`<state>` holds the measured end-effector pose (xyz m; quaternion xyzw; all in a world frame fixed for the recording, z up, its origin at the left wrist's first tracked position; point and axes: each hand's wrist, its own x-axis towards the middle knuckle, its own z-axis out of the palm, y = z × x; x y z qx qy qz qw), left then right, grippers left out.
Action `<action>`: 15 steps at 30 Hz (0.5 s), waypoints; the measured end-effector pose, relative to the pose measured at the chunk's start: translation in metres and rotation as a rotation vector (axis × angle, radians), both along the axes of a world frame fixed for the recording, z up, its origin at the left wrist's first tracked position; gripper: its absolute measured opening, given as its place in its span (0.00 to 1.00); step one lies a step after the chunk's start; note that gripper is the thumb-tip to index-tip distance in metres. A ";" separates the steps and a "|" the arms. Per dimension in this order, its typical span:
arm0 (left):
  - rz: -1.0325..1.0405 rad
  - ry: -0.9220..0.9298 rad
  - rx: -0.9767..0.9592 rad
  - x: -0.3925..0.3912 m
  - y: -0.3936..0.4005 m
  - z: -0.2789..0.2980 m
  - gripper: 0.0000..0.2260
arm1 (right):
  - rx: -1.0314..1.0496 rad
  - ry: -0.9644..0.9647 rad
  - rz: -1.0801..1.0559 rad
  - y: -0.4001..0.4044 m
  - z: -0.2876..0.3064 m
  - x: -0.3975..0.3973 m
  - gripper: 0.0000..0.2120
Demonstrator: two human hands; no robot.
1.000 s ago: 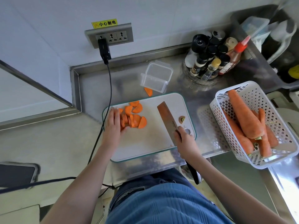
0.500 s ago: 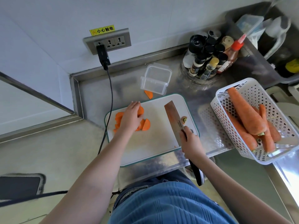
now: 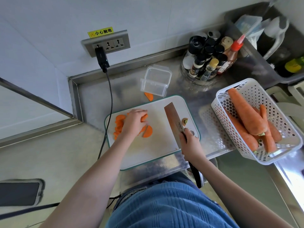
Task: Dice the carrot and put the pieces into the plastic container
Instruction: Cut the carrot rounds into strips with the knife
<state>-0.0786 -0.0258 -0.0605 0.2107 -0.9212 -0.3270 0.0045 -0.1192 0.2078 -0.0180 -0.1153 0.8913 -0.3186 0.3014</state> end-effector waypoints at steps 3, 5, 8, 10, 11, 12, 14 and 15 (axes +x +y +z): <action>0.072 0.000 -0.017 0.001 0.002 0.000 0.29 | 0.000 -0.018 -0.005 0.003 0.000 0.001 0.09; 0.101 -0.034 -0.052 0.001 0.001 -0.001 0.29 | -0.001 -0.023 -0.014 0.006 -0.001 0.003 0.09; 0.040 -0.074 -0.128 0.004 0.000 -0.001 0.22 | -0.006 -0.020 -0.024 0.009 -0.001 0.005 0.09; 0.042 -0.052 -0.149 0.006 0.001 -0.002 0.18 | -0.013 -0.012 -0.037 0.011 0.000 0.006 0.11; 0.050 -0.041 -0.165 0.006 0.002 -0.001 0.17 | -0.014 -0.008 -0.042 0.012 -0.001 0.006 0.11; 0.060 -0.029 -0.189 0.005 0.004 -0.001 0.15 | -0.012 -0.006 -0.047 0.013 -0.001 0.007 0.11; 0.095 -0.005 -0.265 0.005 0.009 0.000 0.10 | -0.005 -0.006 -0.053 0.015 -0.001 0.007 0.10; 0.114 -0.006 -0.296 0.004 0.011 0.001 0.08 | -0.002 -0.005 -0.052 0.015 -0.001 0.007 0.10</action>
